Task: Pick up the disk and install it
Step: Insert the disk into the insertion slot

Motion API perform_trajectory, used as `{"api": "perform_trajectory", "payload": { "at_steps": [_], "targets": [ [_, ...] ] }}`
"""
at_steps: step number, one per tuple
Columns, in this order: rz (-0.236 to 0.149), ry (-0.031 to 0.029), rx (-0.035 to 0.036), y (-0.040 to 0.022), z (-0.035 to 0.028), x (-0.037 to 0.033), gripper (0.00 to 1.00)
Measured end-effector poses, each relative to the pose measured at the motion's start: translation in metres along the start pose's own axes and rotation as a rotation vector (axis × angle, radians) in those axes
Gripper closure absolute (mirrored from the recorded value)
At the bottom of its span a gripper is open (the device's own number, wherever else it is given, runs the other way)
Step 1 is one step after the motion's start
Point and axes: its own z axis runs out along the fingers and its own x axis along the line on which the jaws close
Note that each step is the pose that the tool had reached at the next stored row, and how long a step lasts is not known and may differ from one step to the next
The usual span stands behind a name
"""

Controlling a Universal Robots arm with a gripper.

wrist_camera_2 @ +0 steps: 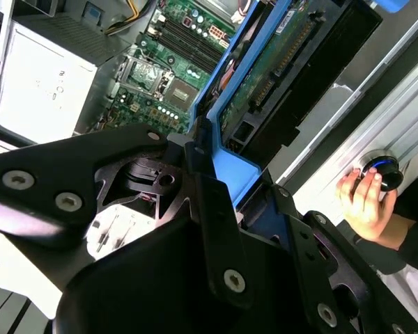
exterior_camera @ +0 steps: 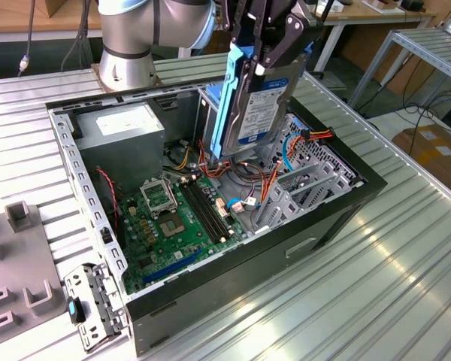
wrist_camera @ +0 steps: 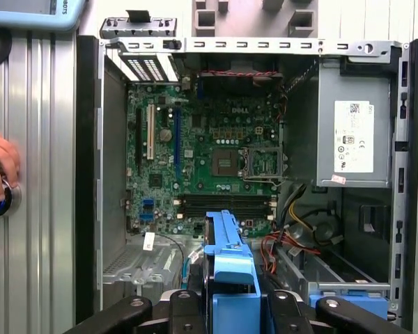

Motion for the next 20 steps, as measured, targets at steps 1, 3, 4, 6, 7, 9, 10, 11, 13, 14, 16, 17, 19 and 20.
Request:
{"api": "perform_trajectory", "payload": {
  "at_steps": [1,3,4,6,7,9,10,11,13,14,16,17,19,20],
  "targets": [
    [0.000,0.0001,0.0000,-0.0008,0.0000,0.0000,0.63],
    [0.000,0.0001,0.0000,-0.0027,0.0000,0.0001,0.63],
    [0.000,0.0002,0.0000,-0.0033,0.0000,0.0001,0.63],
    [0.000,0.0004,0.0000,-0.0039,0.0000,0.0006,0.63],
    [0.000,0.0003,0.0000,-0.0040,0.0001,0.0016,0.63],
    [0.000,0.0004,0.0000,-0.0042,0.0001,0.0036,0.63],
    [0.000,0.0005,0.0000,-0.0042,0.0002,0.0052,0.63],
    [0.000,0.0007,-0.0001,-0.0042,0.0002,0.0059,0.63],
    [0.000,0.0012,0.0000,-0.0047,0.0004,0.0090,0.63],
    [0.000,0.0013,0.0000,-0.0048,0.0004,0.0109,0.63],
    [0.000,0.0013,0.0000,-0.0051,0.0006,0.0140,0.63],
    [0.000,0.0013,0.0000,-0.0053,0.0007,0.0154,0.63],
    [0.000,0.0014,0.0000,-0.0058,0.0007,0.0166,0.63],
    [0.000,0.0014,-0.0001,-0.0066,0.0007,0.0167,0.63]
  ]
}}
